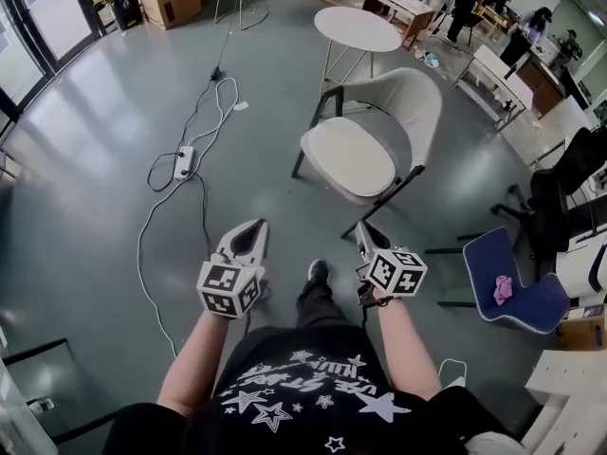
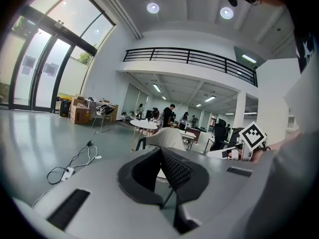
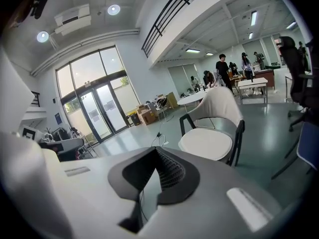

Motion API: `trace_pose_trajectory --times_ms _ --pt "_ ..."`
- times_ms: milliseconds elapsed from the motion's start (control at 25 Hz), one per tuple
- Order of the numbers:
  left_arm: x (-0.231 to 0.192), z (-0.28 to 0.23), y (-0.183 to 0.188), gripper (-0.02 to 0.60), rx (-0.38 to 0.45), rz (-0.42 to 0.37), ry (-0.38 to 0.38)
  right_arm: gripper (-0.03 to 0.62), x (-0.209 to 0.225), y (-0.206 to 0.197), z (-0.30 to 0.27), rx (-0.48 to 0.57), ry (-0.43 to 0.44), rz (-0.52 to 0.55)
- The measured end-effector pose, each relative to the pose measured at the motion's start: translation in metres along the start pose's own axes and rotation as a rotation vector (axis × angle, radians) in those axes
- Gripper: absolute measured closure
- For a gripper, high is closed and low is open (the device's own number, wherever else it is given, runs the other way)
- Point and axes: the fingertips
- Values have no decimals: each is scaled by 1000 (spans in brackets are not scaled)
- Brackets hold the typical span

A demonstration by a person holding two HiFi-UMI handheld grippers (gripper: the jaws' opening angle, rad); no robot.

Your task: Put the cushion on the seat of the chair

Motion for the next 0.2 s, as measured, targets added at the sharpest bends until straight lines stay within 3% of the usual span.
trace_pose_trajectory --times_ms 200 --pt "-13 42 -21 574 -9 22 19 591 -27 -36 23 -25 -14 7"
Point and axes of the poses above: the fingertips, and each gripper's own axes: z backward along the fingers, x to its right, y out of its top, and after that the axes turned 6 degrees about y, right-handed
